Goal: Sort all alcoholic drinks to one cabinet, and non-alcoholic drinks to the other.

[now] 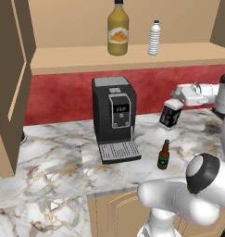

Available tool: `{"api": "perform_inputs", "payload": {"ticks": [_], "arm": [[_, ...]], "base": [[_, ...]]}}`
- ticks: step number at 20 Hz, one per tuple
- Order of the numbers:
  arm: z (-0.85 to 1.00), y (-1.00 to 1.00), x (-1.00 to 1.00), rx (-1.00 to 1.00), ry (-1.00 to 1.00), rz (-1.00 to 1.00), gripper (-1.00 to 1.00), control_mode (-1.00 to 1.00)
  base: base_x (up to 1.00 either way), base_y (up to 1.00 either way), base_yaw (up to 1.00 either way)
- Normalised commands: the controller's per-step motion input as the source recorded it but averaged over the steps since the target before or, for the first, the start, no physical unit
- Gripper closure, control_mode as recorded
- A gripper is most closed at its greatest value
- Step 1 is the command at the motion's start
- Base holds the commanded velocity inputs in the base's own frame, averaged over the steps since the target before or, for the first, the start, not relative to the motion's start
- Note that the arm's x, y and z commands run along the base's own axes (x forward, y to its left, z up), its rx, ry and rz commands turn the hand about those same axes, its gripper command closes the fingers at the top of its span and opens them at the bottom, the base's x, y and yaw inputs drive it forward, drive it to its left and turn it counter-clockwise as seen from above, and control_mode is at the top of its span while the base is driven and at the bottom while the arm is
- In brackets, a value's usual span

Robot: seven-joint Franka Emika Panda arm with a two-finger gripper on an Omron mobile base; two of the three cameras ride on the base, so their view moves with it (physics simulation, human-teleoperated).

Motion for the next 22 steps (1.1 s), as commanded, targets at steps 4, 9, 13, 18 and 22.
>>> {"api": "perform_inputs", "payload": {"ticks": [4,9,13,18,22], "arm": [[0.24,0.0,-0.65,0.0,0.0,-0.05,1.0,-1.0],[0.17,0.0,-0.94,0.0,0.0,-0.05,1.0,-1.0],[0.43,0.0,-0.97,0.0,0.0,-0.07,1.0,-1.0],[0.38,0.16,-0.93,0.0,0.0,-0.13,1.0,-1.0],[0.27,0.44,-0.67,0.0,0.0,-0.17,1.0,-1.0]], "base": [[0.0,0.0,0.0],[0.0,0.0,0.0],[0.0,0.0,0.0],[0.0,0.0,0.0],[0.0,0.0,0.0]]}}
